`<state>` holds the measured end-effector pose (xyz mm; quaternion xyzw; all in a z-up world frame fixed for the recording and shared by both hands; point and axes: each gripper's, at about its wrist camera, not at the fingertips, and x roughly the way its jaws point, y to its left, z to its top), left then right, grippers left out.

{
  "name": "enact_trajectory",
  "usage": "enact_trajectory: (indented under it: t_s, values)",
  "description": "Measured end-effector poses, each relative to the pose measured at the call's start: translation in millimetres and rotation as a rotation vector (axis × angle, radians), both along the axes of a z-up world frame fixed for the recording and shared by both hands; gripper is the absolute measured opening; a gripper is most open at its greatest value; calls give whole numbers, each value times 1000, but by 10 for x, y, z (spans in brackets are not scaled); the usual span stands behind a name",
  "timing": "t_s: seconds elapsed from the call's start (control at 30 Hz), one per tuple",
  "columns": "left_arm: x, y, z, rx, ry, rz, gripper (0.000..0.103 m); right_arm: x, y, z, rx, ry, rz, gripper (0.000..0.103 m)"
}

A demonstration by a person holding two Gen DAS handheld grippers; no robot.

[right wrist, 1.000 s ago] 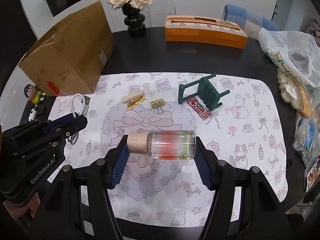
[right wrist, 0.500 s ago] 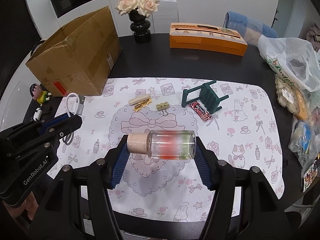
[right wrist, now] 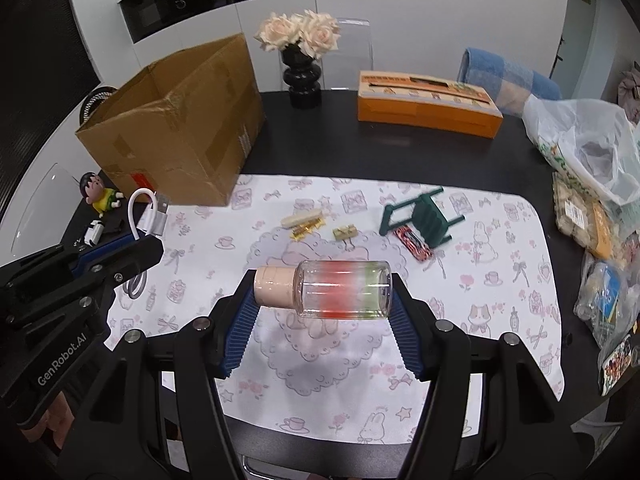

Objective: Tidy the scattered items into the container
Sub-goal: 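Lift and carry the bottle with the right tool toward the box while the left tool carries the cable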

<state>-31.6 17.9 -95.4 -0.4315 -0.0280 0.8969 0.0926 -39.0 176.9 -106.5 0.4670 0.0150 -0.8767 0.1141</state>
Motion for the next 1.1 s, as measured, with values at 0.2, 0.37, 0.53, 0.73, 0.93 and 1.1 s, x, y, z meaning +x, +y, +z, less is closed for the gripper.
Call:
enact_trajectory:
  t_s: [0.2,0.37,0.53,0.73,0.93,1.1]
  values:
    - [-91,-262,229,15,14,31,12,-150,-235,257,-51,21,41,64]
    - [-315,-554,370,6,9,83,12,-397,-531,453,-87,35,92,64]
    - [-631,-913,586,19,9,149,12,-697,-868,678,-101,52,154,64]
    - [-977,-1258,793,-5,-6,204,12,-1020,-1336,1085,-102,59,232,64]
    - [-1326,-1529,875,-43,-42,235,12,-1434,-1783,1297,-103,29,266,64]
    - [-1641,-1796,849,-69,-73,265,12,-1779,-2097,1283,-76,-9,276,64]
